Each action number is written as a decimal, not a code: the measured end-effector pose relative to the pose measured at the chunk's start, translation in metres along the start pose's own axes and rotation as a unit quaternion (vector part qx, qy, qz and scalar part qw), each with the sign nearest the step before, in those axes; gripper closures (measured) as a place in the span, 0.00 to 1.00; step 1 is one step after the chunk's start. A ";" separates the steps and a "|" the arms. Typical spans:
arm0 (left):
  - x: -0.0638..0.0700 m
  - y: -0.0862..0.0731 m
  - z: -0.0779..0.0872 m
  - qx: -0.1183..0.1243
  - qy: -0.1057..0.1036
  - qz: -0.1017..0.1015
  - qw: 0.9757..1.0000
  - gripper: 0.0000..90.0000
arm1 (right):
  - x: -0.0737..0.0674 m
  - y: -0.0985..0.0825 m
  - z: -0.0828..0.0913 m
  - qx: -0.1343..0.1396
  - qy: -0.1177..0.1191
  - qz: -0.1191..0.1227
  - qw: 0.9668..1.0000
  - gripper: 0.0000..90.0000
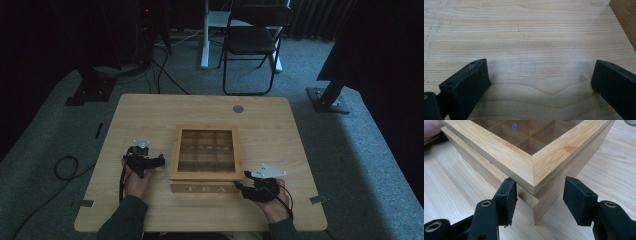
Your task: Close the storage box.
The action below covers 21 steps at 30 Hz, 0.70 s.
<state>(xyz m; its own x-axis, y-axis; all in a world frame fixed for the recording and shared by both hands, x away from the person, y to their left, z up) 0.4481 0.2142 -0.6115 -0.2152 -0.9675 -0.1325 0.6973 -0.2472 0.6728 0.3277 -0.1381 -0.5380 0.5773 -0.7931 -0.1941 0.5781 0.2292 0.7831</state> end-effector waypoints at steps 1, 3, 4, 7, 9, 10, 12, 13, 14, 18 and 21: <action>0.000 0.000 0.000 0.000 0.000 0.000 1.000 0.02 | 0.000 -0.001 0.000 -0.002 0.000 -0.001 1.000 0.49; 0.000 0.000 0.000 0.000 0.000 0.000 1.000 0.02 | -0.001 -0.002 0.000 -0.004 0.002 -0.001 1.000 0.49; 0.000 0.000 0.000 0.000 0.000 0.000 1.000 0.02 | -0.001 -0.002 0.001 -0.004 0.002 0.000 1.000 0.49; 0.000 0.000 0.000 0.000 0.000 0.000 1.000 0.02 | -0.001 -0.002 0.002 -0.004 0.002 0.002 1.000 0.49; 0.000 0.000 0.000 0.000 0.000 0.000 1.000 0.02 | -0.002 -0.002 0.003 -0.003 0.003 0.001 1.000 0.49; 0.000 0.000 0.000 0.000 0.000 0.000 1.000 0.02 | -0.002 -0.002 0.003 -0.004 0.003 0.001 1.000 0.49; 0.000 0.000 0.000 0.000 0.000 0.000 1.000 0.02 | -0.002 -0.002 0.003 -0.004 0.003 0.003 1.000 0.49; 0.000 0.000 0.000 0.000 0.000 0.000 1.000 0.02 | -0.002 -0.003 0.003 -0.005 0.003 0.004 1.000 0.49; 0.000 0.000 0.000 0.000 0.000 0.000 1.000 0.02 | -0.001 -0.003 0.003 -0.005 0.003 0.004 1.000 0.49; 0.000 0.000 0.000 0.000 0.000 0.000 1.000 0.02 | -0.001 -0.006 0.002 -0.011 0.003 0.001 1.000 0.49; 0.000 0.000 0.000 0.000 0.000 0.000 1.000 0.02 | 0.000 -0.008 0.001 -0.015 -0.003 0.004 1.000 0.49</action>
<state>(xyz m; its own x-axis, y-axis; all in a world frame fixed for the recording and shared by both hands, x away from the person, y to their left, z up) 0.4481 0.2142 -0.6115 -0.2151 -0.9676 -0.1324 0.6969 -0.2470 0.6733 0.3225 -0.1407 -0.5434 0.5791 -0.7940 -0.1847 0.5908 0.2527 0.7662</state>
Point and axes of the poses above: each handheld gripper's, and its own axes: z roughly backward along the jaws, y roughly out of its top, x roughly to its right, the point moved 9 cm from there along -z, roughly forward along the jaws, and after that the axes turned 10 degrees about -z, right-handed, at the moved point
